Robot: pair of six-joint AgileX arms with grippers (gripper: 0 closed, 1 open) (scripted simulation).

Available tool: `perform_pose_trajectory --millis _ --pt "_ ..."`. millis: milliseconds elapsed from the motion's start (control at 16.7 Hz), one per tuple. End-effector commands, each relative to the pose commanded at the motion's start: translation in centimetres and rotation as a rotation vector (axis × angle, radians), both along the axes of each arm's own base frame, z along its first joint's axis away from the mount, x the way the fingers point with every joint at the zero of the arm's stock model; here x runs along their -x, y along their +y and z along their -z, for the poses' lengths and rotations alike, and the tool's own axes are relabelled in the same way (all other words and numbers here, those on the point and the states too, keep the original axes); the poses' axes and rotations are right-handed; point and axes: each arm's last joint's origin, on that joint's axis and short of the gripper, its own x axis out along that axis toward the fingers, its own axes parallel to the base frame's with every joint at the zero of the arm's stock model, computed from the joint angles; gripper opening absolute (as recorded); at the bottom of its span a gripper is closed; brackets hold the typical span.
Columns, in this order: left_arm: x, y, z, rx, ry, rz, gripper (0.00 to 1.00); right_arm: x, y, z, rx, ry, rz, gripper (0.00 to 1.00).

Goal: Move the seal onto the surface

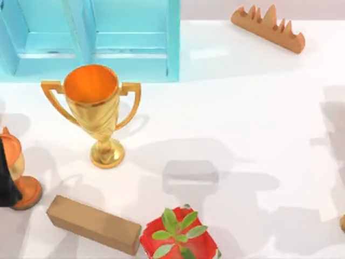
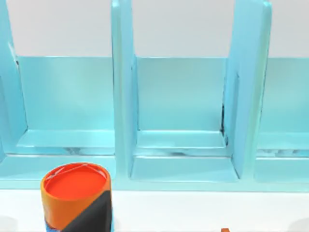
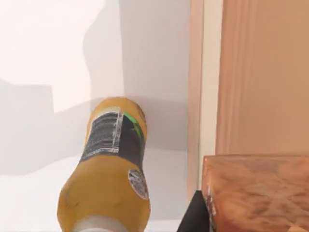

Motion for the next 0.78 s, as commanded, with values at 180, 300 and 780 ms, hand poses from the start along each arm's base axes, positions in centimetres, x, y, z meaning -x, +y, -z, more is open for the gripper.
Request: perform_pose_trajectory --millis 180,300,780 --pt "0.0 0.0 0.0 0.0 0.0 0.0 1.0 -0.1 1.3 0.0 -0.031 -0.002 -0.009 0.0" --pt "0.0 0.0 0.0 0.0 0.0 0.0 1.0 -0.1 1.4 -0.1 -0.036 -0.004 -0.011 0.0" --pt "0.0 0.0 0.0 0.0 0.0 0.0 1.0 -3.2 4.0 0.4 -0.036 -0.018 -0.006 0.0"
